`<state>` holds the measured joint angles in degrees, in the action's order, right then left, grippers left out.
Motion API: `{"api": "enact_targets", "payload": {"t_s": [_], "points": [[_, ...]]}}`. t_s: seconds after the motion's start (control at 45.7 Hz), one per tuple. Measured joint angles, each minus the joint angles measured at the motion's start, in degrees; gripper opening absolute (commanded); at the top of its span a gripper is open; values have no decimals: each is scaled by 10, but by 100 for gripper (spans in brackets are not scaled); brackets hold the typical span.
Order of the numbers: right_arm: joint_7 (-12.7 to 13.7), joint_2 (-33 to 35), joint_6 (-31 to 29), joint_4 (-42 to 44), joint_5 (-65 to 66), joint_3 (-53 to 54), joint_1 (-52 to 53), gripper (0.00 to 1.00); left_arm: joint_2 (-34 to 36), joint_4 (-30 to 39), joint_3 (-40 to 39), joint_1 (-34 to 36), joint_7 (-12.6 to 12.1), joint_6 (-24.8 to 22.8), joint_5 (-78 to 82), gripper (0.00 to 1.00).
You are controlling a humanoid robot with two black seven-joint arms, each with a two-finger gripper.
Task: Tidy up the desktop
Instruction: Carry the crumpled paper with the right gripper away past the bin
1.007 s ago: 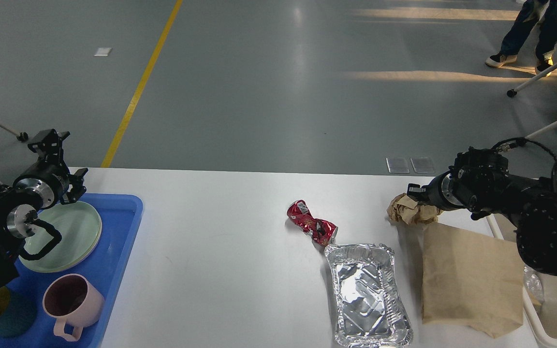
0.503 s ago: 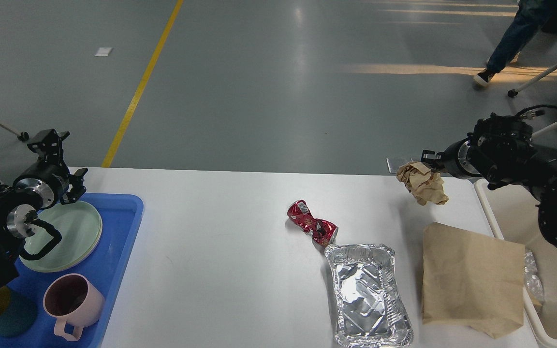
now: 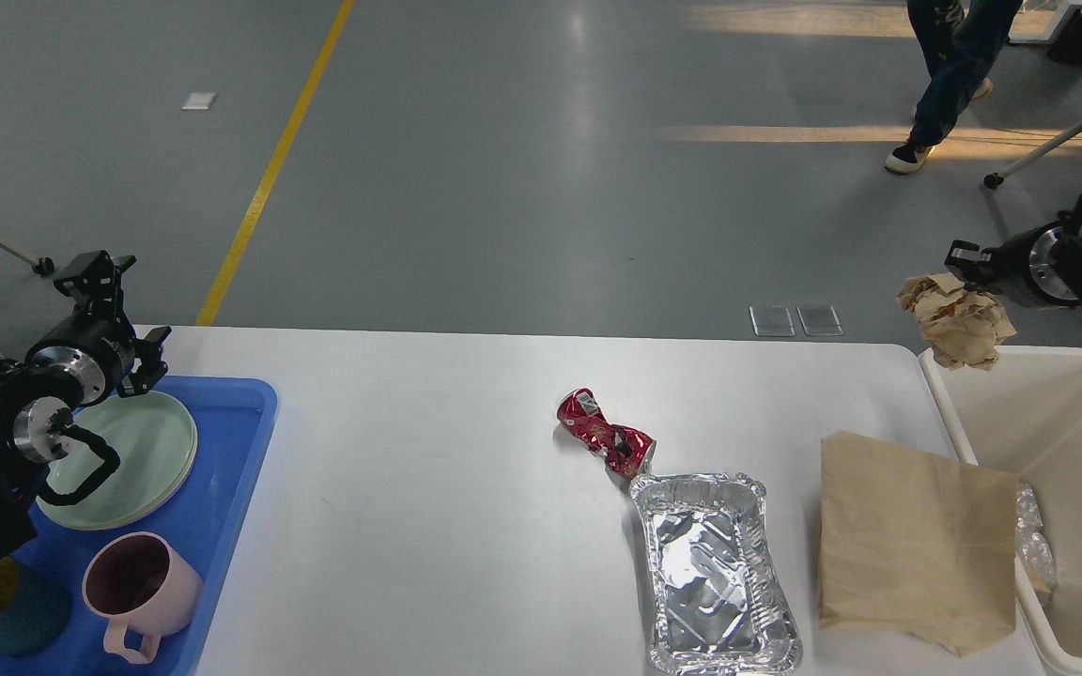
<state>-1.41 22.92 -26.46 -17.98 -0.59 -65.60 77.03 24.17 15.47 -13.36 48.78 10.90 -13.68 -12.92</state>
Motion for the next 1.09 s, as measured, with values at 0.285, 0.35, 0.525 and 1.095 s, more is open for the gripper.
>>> {"api": "enact_targets", "payload": {"t_s": [0.285,0.35,0.525,1.095], "points": [[0,73,-1,-1,0,0,23,0,0,0,0,0,0,0,0,96],[0,83,-2,-2,0,-1,25,0,0,0,0,0,0,0,0,96],[0,116,-13,-3,0,-1,42,0,0,0,0,0,0,0,0,96],[0,180,-96,-5,0,-1,61,0,0,0,0,0,0,0,0,96]]}}
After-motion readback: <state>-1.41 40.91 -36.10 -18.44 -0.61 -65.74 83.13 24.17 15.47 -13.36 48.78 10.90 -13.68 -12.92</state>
